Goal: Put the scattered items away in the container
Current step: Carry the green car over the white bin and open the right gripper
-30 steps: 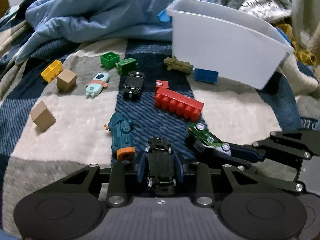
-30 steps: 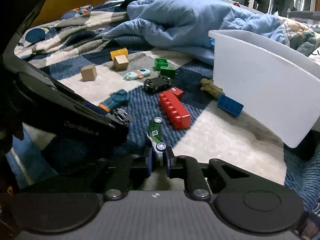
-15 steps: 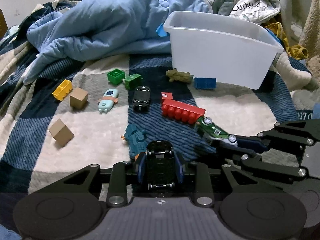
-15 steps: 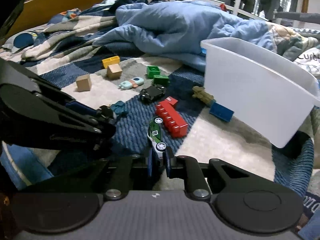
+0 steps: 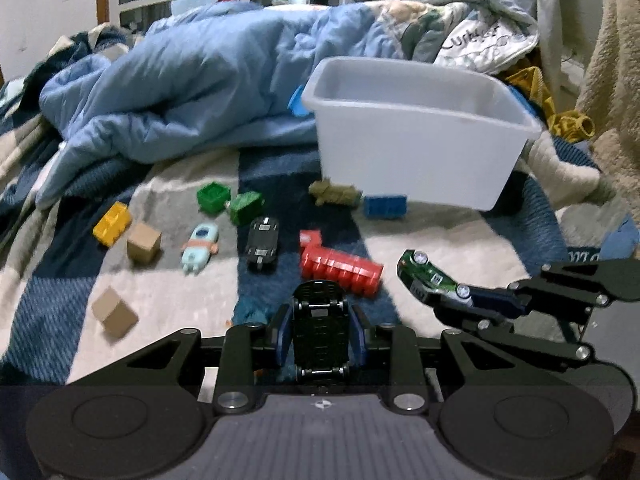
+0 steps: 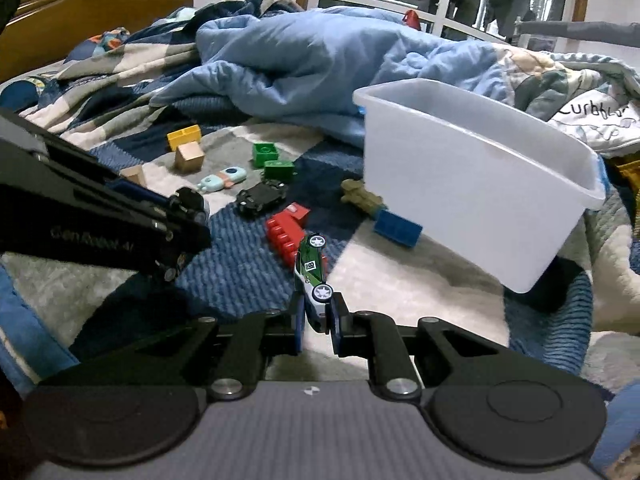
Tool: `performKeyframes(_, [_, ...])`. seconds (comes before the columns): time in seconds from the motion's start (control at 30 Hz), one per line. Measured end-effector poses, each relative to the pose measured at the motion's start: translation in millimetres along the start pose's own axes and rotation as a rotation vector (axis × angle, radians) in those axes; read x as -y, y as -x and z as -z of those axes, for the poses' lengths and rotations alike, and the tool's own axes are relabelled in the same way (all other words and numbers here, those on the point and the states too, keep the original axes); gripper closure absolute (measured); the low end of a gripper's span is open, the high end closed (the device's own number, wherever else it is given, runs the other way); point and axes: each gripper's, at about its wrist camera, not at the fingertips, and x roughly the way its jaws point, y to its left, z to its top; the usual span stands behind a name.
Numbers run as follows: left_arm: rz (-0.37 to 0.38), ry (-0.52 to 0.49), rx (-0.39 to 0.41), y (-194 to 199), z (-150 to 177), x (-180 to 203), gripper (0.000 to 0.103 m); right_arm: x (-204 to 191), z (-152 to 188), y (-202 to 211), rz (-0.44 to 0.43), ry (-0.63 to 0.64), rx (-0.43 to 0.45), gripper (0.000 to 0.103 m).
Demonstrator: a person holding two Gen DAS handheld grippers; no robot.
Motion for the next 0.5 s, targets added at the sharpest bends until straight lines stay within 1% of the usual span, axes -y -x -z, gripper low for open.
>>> performKeyframes(0.17, [0.020,0.028,0.038,2,-20,4,0.070,11,-4,5,0.020,-0.006,0.025,0.088])
performKeyframes(0.3, [0.034,0.023,0.069,1,-44,9,0.070,24,-14,15,0.049,-0.009,0.061,0.088])
performKeyframes(0.37, [0.047,0.017,0.088,0,-61,11,0.070,34,-23,21,0.068,-0.016,0.086,0.088])
performKeyframes(0.43, [0.060,0.015,0.109,-2,-84,13,0.070,45,-34,28,0.096,-0.030,0.120,0.088])
performKeyframes(0.5, [0.055,0.002,0.138,-4,-107,17,0.069,58,-46,33,0.124,-0.045,0.151,0.088])
